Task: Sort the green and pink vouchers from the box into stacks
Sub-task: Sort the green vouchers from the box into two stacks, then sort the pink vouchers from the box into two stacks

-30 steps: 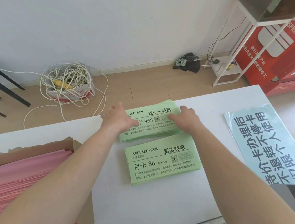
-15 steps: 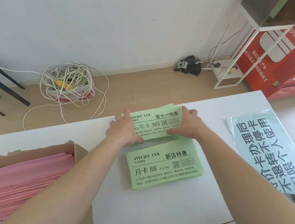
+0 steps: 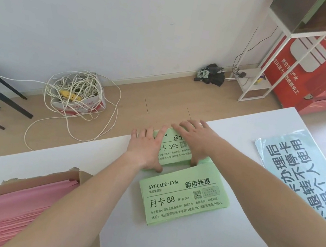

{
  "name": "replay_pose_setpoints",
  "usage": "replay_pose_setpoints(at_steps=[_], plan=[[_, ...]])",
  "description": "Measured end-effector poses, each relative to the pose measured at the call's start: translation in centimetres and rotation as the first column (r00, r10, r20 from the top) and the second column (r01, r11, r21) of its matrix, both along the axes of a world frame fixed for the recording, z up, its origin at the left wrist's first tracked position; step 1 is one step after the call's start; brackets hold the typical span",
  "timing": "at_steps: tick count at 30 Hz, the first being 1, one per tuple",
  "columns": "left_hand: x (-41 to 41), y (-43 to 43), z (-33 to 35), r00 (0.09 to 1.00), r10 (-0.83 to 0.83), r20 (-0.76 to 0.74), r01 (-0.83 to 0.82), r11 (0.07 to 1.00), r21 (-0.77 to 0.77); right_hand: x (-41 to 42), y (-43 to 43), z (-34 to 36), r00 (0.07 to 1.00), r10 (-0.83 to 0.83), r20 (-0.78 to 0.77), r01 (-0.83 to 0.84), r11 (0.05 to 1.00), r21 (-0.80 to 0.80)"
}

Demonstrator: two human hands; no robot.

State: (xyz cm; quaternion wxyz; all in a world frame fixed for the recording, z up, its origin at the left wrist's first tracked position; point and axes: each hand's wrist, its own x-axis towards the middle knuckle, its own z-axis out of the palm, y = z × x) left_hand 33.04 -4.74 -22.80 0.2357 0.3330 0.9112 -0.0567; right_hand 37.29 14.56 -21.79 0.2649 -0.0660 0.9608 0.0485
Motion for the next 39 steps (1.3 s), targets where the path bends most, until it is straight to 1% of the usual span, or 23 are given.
replay_pose_setpoints(at_steps=[3,8,13,15,17,21,24,27,30,33,36,39], plan=[[-0.4,-0.4,-0.2,0.998,-0.039,-0.058,0.04,0.999,0.024,0.0,0.3,0.2,1.0,0.026,-0.016,-0.026,1.0,0.006],[-1.0,-0.7,-0.4,0.991,-0.088,-0.103,0.092,0.995,0.034,0.0,1.2,0.4,1.0,-0.012,0.025,0.012,1.0,0.006],[-0.8,-0.8,-0.3,0.984,-0.099,-0.15,0.103,0.995,0.019,0.1,1.6,0.7,0.999,0.024,-0.049,-0.022,0.999,0.028],[-0.7,-0.9,-0.4,0.981,-0.102,-0.168,0.108,0.994,0.03,0.2,1.7,0.7,0.998,0.028,-0.057,-0.025,0.999,0.045],[-0.7,-1.0,-0.8,0.984,-0.094,-0.152,0.105,0.992,0.063,0.3,1.7,0.5,0.999,0.02,-0.05,-0.017,0.998,0.064],[-1.0,-1.1,-1.2,0.995,-0.072,-0.07,0.079,0.99,0.114,0.5,1.5,0.1,0.998,-0.042,-0.039,0.045,0.997,0.065],[-0.9,-1.0,-0.9,0.997,-0.061,-0.044,0.065,0.993,0.1,1.0,1.0,0.3,0.997,-0.072,-0.034,0.074,0.993,0.088],[-0.7,-1.0,0.5,0.998,-0.053,-0.027,0.055,0.996,0.072,1.7,0.3,1.4,0.987,-0.162,-0.008,0.162,0.982,0.099],[-0.6,-1.7,3.1,0.999,-0.014,-0.045,0.018,0.995,0.097,2.3,-0.4,4.1,0.966,-0.258,0.002,0.258,0.965,0.037],[0.0,-3.4,6.1,0.996,0.033,-0.084,-0.02,0.989,0.143,2.9,-1.6,7.1,0.948,-0.313,-0.052,0.31,0.949,-0.049],[1.3,-5.9,8.8,0.99,0.103,-0.098,-0.083,0.978,0.189,3.7,-3.7,9.7,0.936,-0.333,-0.112,0.32,0.94,-0.121],[2.9,-9.3,11.2,0.974,0.213,-0.082,-0.189,0.954,0.231,4.2,-7.3,11.5,0.938,-0.317,-0.138,0.285,0.936,-0.207]])
